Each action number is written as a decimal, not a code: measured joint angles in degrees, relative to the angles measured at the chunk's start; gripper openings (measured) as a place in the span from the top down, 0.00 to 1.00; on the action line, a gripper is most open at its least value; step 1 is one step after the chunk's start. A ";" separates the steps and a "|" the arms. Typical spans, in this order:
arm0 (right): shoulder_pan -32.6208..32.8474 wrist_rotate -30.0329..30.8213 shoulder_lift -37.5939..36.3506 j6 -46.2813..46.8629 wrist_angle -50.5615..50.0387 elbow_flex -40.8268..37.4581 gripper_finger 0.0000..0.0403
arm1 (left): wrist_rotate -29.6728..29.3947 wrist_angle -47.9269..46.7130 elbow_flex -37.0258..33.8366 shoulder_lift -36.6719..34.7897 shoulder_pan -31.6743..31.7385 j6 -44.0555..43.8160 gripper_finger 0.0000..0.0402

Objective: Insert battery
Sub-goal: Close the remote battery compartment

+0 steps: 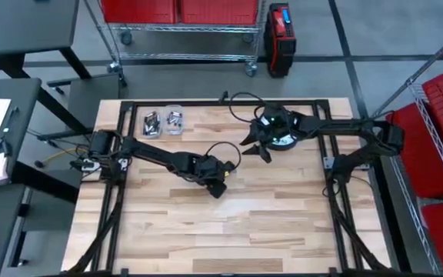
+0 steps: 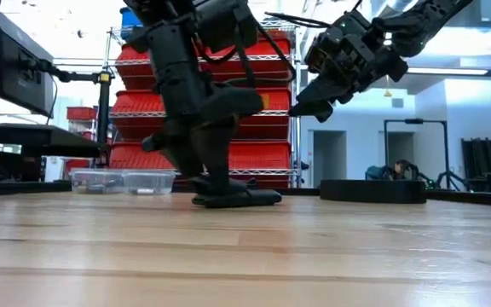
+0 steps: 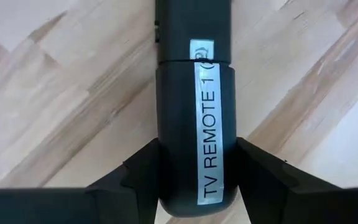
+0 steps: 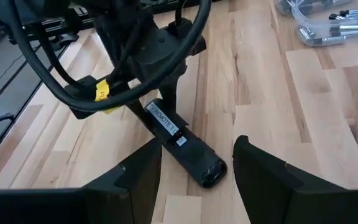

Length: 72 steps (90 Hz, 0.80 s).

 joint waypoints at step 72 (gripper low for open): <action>0.00 0.02 -0.01 0.00 -0.29 0.00 0.56 | -0.07 5.77 -3.52 -0.13 -1.07 -3.07 0.62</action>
